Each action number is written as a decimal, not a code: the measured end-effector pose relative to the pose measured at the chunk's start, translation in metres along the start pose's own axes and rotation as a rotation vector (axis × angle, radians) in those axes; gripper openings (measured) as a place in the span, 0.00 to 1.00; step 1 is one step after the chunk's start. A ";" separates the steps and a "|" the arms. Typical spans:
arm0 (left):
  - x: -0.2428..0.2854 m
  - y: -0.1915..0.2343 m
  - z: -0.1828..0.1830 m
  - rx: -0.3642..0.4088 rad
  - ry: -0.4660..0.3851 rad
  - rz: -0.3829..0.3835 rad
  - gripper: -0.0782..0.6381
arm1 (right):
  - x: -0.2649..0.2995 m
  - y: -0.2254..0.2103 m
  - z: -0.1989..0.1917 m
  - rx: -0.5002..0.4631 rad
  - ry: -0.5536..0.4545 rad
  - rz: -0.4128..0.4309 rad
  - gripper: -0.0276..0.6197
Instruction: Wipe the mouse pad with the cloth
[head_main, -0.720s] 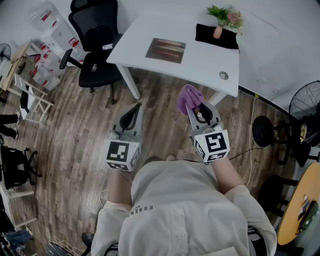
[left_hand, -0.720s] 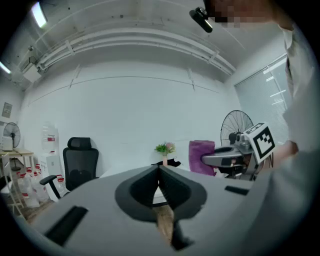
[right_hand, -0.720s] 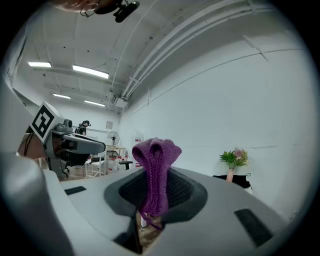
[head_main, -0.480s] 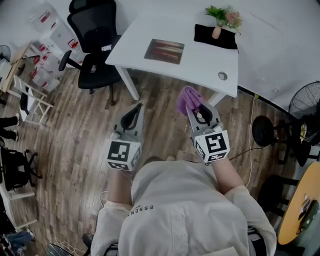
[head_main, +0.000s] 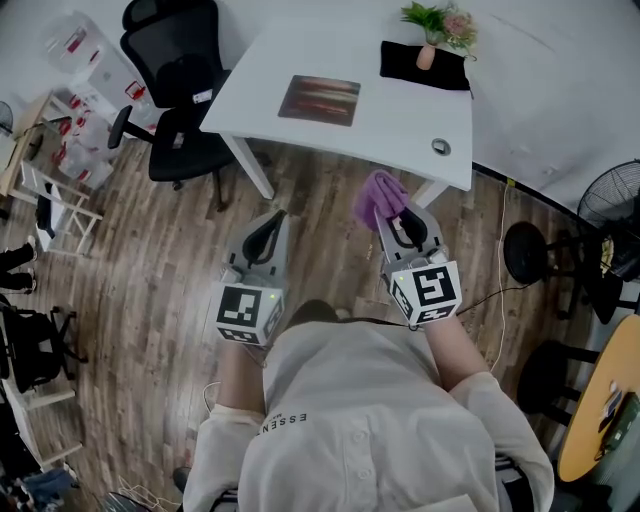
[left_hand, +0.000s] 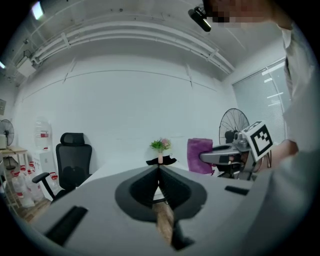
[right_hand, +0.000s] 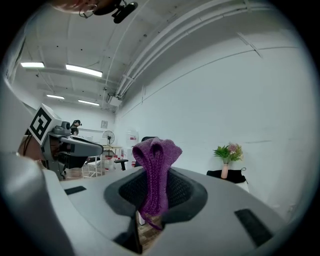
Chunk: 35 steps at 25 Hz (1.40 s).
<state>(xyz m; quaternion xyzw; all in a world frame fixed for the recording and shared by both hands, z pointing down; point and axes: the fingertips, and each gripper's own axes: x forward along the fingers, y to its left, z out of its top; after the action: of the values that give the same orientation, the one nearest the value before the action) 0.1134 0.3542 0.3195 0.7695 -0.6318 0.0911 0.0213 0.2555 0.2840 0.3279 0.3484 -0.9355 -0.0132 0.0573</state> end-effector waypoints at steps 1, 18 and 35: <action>0.002 0.000 -0.003 -0.001 0.009 -0.003 0.11 | 0.002 -0.002 -0.003 0.012 0.010 0.000 0.18; 0.102 0.112 -0.010 -0.015 0.010 -0.064 0.11 | 0.137 -0.030 -0.008 0.049 0.065 -0.047 0.18; 0.291 0.318 0.014 0.045 0.012 -0.254 0.11 | 0.391 -0.072 -0.001 0.120 0.205 -0.210 0.18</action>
<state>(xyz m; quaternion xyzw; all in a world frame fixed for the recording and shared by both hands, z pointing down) -0.1413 0.0068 0.3279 0.8431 -0.5268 0.1065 0.0193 0.0088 -0.0263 0.3628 0.4468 -0.8822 0.0724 0.1298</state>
